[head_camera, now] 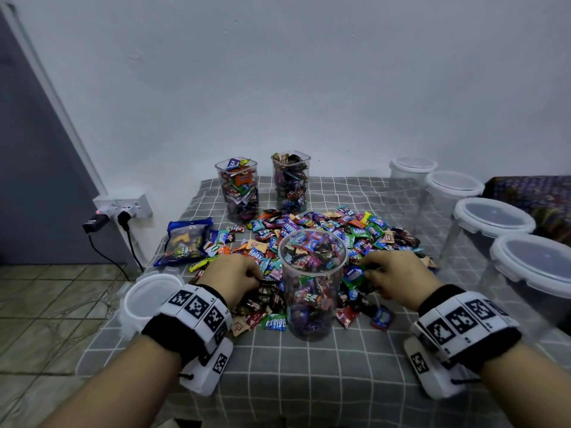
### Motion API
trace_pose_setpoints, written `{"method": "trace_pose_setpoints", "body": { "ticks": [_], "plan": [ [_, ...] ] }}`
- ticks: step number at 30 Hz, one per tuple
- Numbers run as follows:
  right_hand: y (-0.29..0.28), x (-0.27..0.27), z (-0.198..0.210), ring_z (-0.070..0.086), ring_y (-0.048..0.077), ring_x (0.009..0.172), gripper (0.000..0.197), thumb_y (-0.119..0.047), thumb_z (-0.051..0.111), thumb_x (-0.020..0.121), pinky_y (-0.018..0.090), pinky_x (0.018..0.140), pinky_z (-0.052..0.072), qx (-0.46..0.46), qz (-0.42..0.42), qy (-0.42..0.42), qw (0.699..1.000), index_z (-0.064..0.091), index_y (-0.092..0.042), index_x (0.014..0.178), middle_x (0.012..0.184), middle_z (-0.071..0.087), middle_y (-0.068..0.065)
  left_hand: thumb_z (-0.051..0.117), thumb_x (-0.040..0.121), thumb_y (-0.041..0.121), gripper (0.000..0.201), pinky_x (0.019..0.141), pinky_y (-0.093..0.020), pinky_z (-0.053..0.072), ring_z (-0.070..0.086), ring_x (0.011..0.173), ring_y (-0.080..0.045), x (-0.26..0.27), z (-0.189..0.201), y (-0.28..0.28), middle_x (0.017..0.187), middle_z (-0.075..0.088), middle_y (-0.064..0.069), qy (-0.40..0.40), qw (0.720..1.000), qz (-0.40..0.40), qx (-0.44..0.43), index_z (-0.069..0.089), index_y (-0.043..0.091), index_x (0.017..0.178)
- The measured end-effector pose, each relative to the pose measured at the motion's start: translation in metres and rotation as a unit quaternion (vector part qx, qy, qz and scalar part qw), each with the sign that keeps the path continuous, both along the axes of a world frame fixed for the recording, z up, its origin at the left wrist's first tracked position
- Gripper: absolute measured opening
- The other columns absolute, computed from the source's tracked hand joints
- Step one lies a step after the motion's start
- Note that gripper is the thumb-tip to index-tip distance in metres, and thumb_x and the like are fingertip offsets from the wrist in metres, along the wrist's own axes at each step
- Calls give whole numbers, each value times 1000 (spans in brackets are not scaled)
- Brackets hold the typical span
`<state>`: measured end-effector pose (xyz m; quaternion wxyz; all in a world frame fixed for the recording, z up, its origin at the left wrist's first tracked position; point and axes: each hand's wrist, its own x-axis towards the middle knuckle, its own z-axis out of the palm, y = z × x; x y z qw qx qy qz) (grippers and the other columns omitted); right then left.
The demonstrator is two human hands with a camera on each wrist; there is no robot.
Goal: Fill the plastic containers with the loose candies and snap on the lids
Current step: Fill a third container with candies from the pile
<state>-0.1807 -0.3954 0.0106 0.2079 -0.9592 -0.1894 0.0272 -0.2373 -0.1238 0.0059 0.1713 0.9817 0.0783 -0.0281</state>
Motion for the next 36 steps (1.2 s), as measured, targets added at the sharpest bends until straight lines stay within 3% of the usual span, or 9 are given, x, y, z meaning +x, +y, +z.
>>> {"method": "trace_pose_setpoints", "body": {
  "ticks": [4, 7, 13, 18, 21, 22, 25, 32, 36],
  "plan": [
    [-2, 2, 2, 59, 18, 93, 23, -17, 59, 90, 20, 72, 35, 20, -16, -22, 999, 67, -15, 112, 105, 69, 6, 67, 84, 17, 13, 79, -20, 44, 59, 86, -10, -4, 3, -1, 96, 70, 3, -43, 998, 8, -43, 73, 21, 95],
    [-3, 2, 9, 61, 22, 99, 23, -14, 62, 88, 22, 79, 38, 61, -26, -50, 997, 69, -13, 110, 105, 70, 8, 68, 83, 17, 13, 84, -27, 48, 61, 90, -13, -7, 8, -1, 98, 70, 0, -81, 994, 14, -70, 73, 21, 95],
    [-3, -3, 35, 60, 15, 77, 21, -10, 63, 87, 20, 71, 40, 151, -29, -97, 983, 70, -11, 107, 85, 68, 6, 69, 83, 13, 11, 85, -32, 53, 66, 85, -14, -11, 23, -5, 90, 71, 0, -134, 982, 6, -134, 72, 23, 84],
    [11, -7, 64, 60, 9, 67, 18, -8, 62, 87, 31, 77, 52, 196, 9, -146, 969, 71, -11, 103, 73, 65, -3, 69, 82, 11, 15, 78, -32, 56, 67, 75, -12, -11, 30, -8, 83, 71, 1, -165, 973, 7, -160, 71, 26, 80],
    [22, -13, 80, 58, -3, 61, 17, -8, 62, 87, 24, 72, 52, 220, 42, -175, 959, 71, -12, 101, 67, 63, -10, 67, 83, 10, 14, 73, -30, 57, 68, 70, -11, -11, 35, -8, 80, 72, -1, -170, 970, 12, -175, 70, 24, 80],
    [26, -16, 84, 59, -2, 62, 17, -9, 63, 87, 23, 72, 52, 221, 56, -184, 956, 72, -13, 100, 68, 64, -10, 67, 84, 10, 13, 71, -29, 57, 69, 70, -11, -11, 36, -8, 79, 72, -1, -171, 969, 17, -178, 71, 22, 82],
    [37, -25, 89, 65, 13, 78, 17, -9, 63, 87, 37, 79, 53, 206, 103, -192, 954, 71, -12, 101, 82, 71, 0, 67, 84, 10, 11, 66, -23, 55, 69, 68, -9, -12, 42, -7, 75, 71, 1, -181, 967, 28, -176, 71, 20, 85],
    [57, -34, 79, 57, 9, 86, 20, -15, 60, 90, 20, 78, 41, 127, 152, -180, 964, 70, -14, 106, 99, 69, 0, 67, 83, 6, 17, 60, -16, 54, 66, 58, -2, -14, 50, -6, 72, 69, 6, -202, 961, 29, -189, 70, 22, 82],
    [60, -33, 74, 60, 15, 93, 18, -19, 62, 89, 26, 83, 44, 118, 154, -176, 965, 70, -15, 104, 100, 68, 0, 67, 83, 6, 18, 58, -10, 50, 65, 59, 0, -14, 53, -7, 71, 67, 8, -204, 960, 27, -191, 70, 24, 80]
  ]
}}
